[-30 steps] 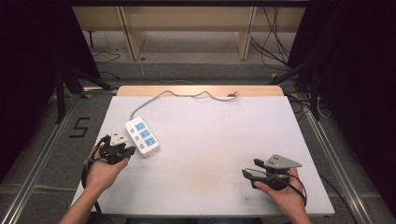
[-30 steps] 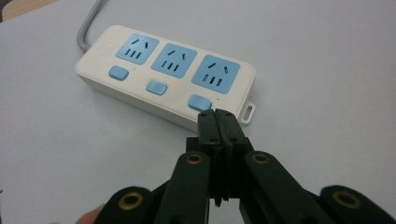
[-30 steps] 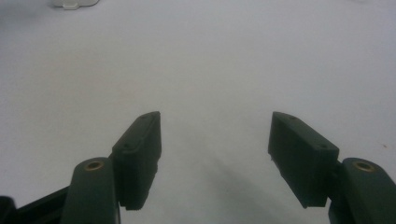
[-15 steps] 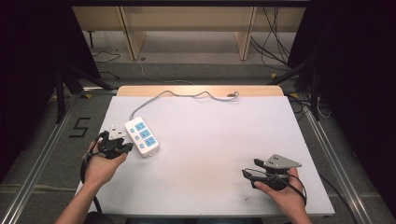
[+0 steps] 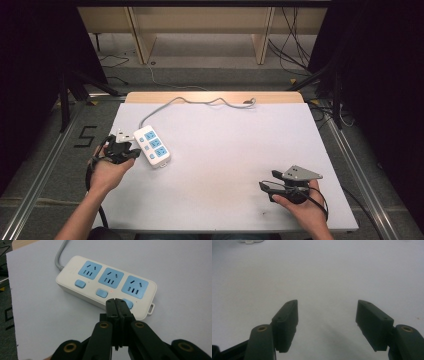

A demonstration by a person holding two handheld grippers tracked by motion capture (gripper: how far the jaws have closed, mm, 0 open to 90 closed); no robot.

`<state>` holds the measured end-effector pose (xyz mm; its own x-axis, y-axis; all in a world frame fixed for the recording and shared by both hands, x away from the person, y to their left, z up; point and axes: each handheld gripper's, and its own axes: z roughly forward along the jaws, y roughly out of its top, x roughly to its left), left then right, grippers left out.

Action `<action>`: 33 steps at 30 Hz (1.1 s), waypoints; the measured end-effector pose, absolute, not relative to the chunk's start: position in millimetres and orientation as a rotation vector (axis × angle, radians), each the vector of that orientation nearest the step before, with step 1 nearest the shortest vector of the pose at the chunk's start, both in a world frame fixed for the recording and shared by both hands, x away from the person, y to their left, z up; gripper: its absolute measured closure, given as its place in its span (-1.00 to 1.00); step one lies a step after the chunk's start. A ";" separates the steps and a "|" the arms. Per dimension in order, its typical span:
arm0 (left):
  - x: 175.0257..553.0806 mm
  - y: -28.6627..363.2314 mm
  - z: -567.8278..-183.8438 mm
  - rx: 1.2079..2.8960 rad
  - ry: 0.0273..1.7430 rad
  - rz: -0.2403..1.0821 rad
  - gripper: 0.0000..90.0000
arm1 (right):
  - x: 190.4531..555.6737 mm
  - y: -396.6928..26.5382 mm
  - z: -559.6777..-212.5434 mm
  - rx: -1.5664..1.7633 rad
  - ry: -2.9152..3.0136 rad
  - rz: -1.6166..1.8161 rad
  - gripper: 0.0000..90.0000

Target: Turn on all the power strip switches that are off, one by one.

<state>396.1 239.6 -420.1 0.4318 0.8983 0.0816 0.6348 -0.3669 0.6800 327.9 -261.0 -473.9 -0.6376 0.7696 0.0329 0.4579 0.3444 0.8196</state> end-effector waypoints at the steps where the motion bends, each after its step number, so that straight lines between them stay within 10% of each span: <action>1: 396.1 239.6 -420.1 2.121 1.286 0.606 0.99 | 327.9 -261.0 -474.0 1.084 2.254 1.196 -0.21; 33: 426.2 237.1 -410.7 2.144 1.311 0.616 0.99 | 328.4 -260.6 -474.4 1.082 2.260 1.188 -0.22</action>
<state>426.2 237.1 -410.7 0.4201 0.9021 0.0984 0.6515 -0.3753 0.6593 328.4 -260.6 -474.4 -0.6388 0.7688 0.0294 0.4600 0.3510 0.8156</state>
